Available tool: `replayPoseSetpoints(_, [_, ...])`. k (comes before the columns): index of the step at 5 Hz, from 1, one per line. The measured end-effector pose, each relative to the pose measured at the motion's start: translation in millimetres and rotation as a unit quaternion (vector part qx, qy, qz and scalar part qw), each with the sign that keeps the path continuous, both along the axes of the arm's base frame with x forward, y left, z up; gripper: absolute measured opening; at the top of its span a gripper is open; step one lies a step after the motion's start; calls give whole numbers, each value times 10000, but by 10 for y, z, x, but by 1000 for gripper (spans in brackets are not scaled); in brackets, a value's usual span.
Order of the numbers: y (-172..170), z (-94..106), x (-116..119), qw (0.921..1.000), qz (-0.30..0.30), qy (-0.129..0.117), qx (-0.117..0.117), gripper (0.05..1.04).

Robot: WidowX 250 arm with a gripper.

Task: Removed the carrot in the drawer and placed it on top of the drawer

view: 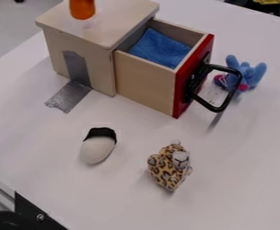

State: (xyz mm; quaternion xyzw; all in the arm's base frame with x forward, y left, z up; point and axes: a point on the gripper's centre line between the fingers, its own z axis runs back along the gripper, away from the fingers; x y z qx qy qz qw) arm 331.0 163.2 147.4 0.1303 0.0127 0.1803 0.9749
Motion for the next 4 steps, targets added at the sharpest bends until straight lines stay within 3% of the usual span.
replayPoseSetpoints(1, [-12,-23,1,9999,-53,23,-88,657])
replayPoseSetpoints(2, [-3,12,-20,9997,-27,35,-249,924])
replayPoseSetpoints(3, [17,109,-13,9993,-33,-24,-385,999])
replayPoseSetpoints(4, [-35,235,27,9979,-198,-168,-599,998])
